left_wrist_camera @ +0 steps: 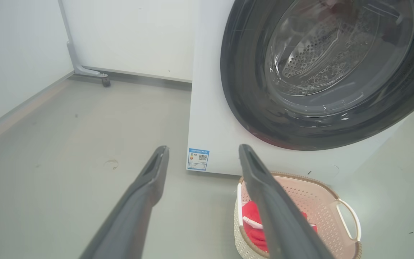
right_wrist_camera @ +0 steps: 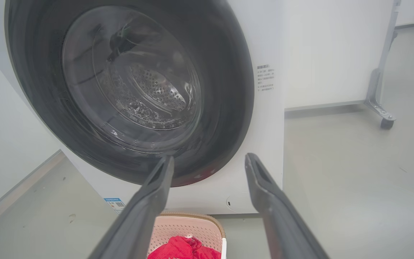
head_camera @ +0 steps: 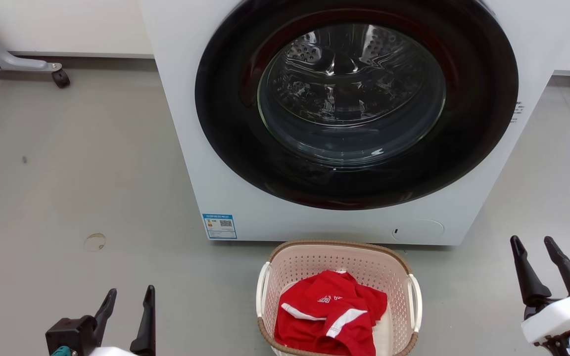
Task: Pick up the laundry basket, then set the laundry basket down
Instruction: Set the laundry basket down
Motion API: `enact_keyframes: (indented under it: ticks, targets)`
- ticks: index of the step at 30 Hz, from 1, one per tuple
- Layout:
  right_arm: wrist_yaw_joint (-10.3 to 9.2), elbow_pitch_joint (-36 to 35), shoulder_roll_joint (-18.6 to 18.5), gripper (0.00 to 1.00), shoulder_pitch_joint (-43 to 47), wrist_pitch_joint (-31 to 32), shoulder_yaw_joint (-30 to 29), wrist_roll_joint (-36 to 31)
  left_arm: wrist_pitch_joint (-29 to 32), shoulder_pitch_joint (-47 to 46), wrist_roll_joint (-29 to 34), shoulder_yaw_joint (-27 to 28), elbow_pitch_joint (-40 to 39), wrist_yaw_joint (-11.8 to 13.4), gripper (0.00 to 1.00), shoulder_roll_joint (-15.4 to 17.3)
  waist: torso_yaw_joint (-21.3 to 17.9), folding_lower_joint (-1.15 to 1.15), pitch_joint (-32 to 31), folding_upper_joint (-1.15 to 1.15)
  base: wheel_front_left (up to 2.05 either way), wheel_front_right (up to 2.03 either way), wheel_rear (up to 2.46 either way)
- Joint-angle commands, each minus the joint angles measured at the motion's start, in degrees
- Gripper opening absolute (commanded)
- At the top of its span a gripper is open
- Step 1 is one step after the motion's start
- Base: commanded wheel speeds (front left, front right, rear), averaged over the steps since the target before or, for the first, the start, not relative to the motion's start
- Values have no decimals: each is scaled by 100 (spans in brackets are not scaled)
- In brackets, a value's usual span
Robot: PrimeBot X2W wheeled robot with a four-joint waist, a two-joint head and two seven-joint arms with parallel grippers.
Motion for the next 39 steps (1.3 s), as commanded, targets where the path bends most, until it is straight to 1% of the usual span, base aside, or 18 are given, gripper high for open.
enact_keyframes:
  ticks: [1,7,22,29,39]
  targets:
    - [-15,-142,-146,100,-53,3,102,-29,-4,-104,46,195,-169,48,100,94,-6,0,12,0,0,0,0]
    - [-15,-121,-129,100,-100,40,184,-16,98,-116,89,100,-267,131,100,60,-8,0,10,0,0,0,0]
    - [-15,-39,-116,100,-98,-5,281,18,700,-59,56,-23,-605,239,100,256,-20,0,-125,0,0,0,0]
    - [-15,-36,-152,100,-130,-17,309,23,815,-38,28,-34,-757,305,100,281,-7,0,-119,0,0,0,0]
    - [-15,-195,-227,100,-129,-21,172,-47,865,-1,31,-43,-959,411,100,297,20,0,-124,0,0,0,0]
